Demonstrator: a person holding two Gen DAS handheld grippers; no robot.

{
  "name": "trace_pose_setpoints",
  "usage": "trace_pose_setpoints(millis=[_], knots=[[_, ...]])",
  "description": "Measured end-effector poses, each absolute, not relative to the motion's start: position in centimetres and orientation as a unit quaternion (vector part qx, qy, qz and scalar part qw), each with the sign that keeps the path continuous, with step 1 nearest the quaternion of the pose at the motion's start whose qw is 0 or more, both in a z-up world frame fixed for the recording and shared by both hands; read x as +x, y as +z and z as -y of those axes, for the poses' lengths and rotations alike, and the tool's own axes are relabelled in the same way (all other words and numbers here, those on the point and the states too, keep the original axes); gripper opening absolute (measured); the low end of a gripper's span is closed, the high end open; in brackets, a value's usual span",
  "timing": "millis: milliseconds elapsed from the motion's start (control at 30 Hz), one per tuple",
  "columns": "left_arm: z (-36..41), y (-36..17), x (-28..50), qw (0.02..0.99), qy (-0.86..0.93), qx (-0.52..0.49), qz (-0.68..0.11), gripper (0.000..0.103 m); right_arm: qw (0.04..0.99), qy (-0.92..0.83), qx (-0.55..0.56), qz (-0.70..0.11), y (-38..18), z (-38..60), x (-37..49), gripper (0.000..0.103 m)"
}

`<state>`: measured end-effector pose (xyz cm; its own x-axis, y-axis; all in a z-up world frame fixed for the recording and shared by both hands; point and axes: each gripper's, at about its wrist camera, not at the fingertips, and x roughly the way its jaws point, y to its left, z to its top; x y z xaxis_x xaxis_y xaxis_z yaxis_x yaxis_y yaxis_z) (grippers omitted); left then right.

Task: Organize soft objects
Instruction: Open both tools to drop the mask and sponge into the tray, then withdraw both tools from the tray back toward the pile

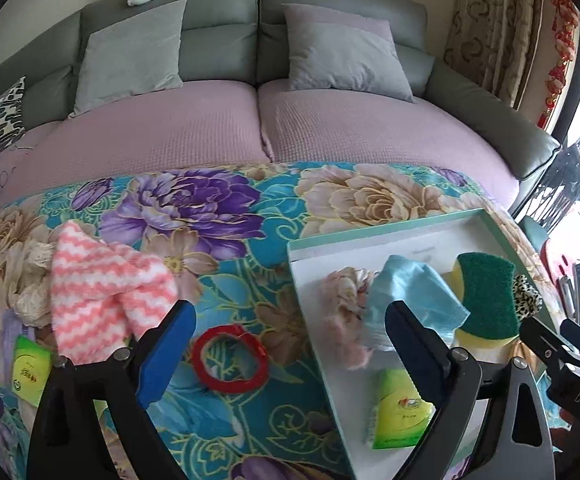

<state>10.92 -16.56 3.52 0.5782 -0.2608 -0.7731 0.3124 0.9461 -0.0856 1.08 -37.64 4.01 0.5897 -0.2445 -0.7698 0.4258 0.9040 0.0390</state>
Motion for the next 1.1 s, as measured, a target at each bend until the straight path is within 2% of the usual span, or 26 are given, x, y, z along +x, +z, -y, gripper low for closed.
trace_pose_setpoints(millis=[667,1100], knots=[[8.9,2.5,9.1,0.9,-0.062,0.013,-0.431,0.096,0.873,-0.173,0.103,-0.444,3.0,35.1,1.3,0.103],[1.6,2.7,8.8,0.901,0.017,-0.022,-0.433,0.096,0.882,-0.09,0.096,-0.452,2.4,28.0,3.6,0.103]])
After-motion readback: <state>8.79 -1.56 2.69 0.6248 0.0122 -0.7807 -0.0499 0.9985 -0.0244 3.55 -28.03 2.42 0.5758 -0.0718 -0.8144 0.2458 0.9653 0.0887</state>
